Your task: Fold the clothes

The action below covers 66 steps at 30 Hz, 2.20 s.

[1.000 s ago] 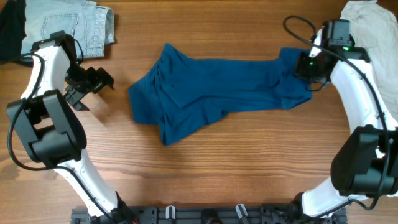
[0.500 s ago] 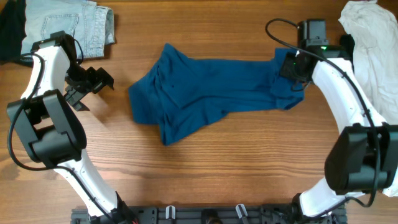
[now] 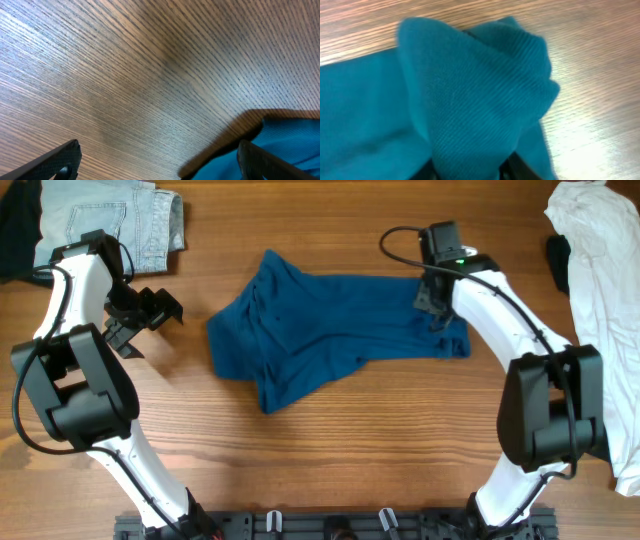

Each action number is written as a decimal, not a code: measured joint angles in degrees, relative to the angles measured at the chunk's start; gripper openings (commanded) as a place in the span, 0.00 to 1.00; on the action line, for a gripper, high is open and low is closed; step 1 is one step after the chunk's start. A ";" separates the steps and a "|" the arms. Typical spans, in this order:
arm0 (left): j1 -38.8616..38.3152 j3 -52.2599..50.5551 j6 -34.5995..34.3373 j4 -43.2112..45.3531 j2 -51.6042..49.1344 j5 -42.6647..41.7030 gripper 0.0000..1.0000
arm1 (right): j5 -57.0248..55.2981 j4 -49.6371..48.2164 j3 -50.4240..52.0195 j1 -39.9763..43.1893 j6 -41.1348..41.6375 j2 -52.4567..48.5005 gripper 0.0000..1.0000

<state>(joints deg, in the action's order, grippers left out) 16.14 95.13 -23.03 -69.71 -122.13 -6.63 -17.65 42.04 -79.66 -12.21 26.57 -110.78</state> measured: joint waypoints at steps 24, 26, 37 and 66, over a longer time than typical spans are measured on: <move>0.00 0.00 0.00 0.00 0.00 -0.02 1.00 | 14.23 1.44 -8.00 2.23 -6.43 5.44 0.68; 0.00 0.00 0.00 0.02 0.00 0.00 1.00 | 14.64 3.10 -8.76 5.35 -6.71 8.02 0.37; 0.00 0.00 0.00 1.36 0.00 0.00 1.00 | 30.49 7.08 -3.30 12.96 -11.06 7.06 0.04; 0.00 0.00 0.00 0.70 0.00 0.00 1.00 | 35.12 0.96 -4.15 7.76 -13.11 5.51 0.19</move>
<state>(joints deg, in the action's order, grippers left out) 16.14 95.13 -23.03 -69.01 -122.13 -6.63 17.47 43.00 -83.81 -4.45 13.45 -105.27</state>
